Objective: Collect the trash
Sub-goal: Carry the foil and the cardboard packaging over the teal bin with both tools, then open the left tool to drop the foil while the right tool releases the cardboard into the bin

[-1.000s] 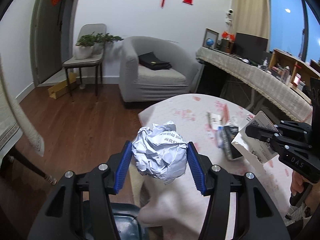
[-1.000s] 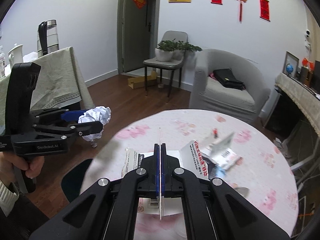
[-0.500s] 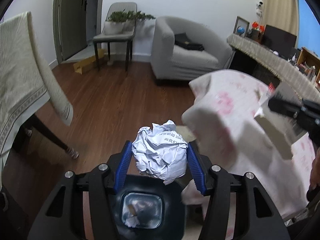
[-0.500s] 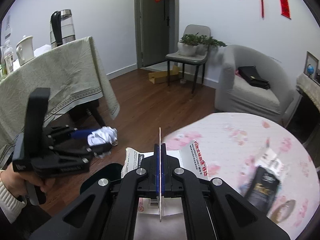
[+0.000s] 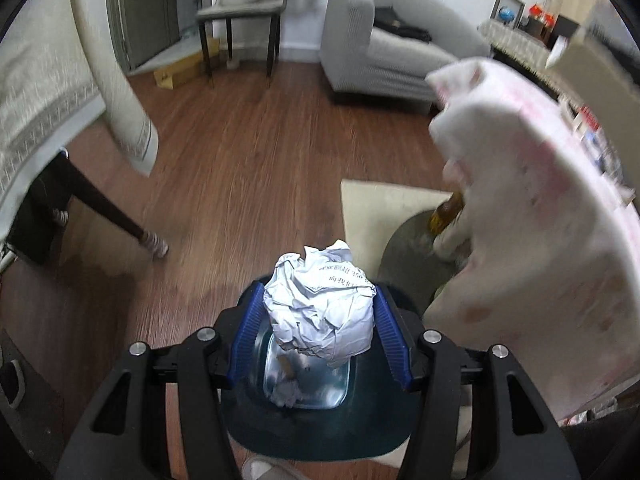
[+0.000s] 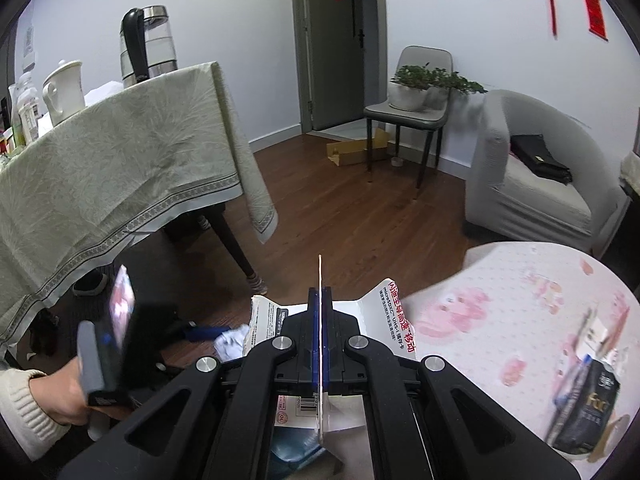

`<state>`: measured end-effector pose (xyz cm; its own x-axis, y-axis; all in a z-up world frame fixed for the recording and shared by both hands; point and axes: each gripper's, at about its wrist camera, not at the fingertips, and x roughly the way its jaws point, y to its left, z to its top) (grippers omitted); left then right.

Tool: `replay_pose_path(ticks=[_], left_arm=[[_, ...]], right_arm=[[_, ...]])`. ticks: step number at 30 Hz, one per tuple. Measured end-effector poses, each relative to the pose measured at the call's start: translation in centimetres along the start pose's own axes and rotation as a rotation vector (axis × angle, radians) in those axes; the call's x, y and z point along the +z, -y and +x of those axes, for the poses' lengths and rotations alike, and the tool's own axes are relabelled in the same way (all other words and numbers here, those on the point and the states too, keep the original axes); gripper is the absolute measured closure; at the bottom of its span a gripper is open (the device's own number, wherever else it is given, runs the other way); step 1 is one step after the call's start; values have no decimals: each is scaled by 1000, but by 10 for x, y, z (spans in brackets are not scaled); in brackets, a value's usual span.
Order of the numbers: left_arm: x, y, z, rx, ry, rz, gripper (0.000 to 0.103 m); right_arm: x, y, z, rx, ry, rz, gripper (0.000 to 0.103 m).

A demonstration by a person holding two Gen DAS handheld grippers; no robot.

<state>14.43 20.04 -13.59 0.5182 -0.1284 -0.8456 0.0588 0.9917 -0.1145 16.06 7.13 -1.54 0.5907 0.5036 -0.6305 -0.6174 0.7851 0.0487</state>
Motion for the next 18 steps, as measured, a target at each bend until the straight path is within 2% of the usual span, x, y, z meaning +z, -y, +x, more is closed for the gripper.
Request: replay_pose_path(ticks=[11, 18], left_arm=[[-31, -19, 31, 13, -145, -3, 44], [-45, -25, 43, 16, -205, -1, 42]], right_arm=[[4, -23, 32, 37, -48, 5, 102], [1, -35, 52, 48, -95, -4, 102]])
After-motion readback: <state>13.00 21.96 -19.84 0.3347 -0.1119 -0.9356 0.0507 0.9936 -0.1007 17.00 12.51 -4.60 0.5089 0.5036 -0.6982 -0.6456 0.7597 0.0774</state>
